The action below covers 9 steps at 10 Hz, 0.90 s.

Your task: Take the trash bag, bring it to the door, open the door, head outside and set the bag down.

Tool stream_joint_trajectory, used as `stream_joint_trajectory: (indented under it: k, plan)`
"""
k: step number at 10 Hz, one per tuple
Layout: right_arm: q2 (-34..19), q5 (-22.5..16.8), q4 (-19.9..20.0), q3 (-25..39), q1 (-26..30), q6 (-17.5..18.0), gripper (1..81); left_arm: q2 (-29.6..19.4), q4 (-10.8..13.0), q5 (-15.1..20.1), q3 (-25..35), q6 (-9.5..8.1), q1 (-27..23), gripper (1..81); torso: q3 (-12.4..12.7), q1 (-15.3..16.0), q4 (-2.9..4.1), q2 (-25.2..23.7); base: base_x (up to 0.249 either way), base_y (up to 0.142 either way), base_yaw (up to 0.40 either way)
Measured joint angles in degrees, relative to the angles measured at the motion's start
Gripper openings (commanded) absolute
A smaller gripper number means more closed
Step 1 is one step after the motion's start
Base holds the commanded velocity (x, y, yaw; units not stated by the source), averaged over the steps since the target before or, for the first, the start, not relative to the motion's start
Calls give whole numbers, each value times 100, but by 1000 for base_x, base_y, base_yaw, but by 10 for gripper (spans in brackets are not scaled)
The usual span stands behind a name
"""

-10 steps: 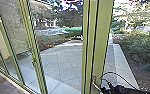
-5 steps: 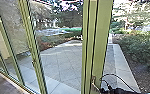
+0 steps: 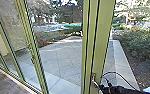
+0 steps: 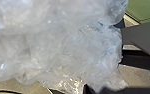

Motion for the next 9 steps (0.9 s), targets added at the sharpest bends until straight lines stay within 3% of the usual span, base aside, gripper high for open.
stream_joint_trajectory:
  k: [2, 7, 9]
  plan:
    - [-182, 690, -49, 102, 115, -118, 811, -30, -20, 1, -2, 0, 6, 10, -297, -3, -7, -2, 0, 0, 0]
    - [-171, 761, 96, -83, 241, -83, 811, -38, -22, -38, -5, 2, 100, 10, -359, -8, -9, -5, 0, 0, 0]
    - [-135, 1064, 113, -247, 221, -99, 811, -38, -22, -29, -2, 2, 223, 10, -363, -8, -9, -5, 0, 0, 0]
